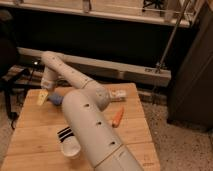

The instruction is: Pick up the ceramic cup

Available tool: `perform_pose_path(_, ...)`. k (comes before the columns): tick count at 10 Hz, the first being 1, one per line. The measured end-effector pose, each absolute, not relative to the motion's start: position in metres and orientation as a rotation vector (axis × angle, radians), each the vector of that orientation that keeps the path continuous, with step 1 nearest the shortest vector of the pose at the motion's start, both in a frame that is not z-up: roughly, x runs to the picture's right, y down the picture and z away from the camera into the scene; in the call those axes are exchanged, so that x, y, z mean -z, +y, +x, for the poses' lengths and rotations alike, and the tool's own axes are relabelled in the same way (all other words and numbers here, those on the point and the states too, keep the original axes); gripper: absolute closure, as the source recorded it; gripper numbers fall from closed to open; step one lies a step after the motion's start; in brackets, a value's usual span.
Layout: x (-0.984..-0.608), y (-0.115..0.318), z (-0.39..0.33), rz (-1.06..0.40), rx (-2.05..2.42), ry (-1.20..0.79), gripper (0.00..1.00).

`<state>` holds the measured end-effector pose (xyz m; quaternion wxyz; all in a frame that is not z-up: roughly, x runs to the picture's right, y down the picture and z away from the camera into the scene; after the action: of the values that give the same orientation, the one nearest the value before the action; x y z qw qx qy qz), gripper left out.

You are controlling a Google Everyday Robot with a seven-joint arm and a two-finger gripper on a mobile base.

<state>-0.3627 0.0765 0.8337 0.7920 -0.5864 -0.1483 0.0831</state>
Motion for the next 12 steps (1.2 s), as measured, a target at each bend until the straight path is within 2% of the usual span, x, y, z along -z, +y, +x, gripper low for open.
perform_pose_path(3, -0.815, 0.088, -0.365, -1.318, -0.081, -0.372, 0.2)
perform_pose_path(12, -0.815, 0.088, -0.365, -1.317, -0.08, -0.373, 0.2)
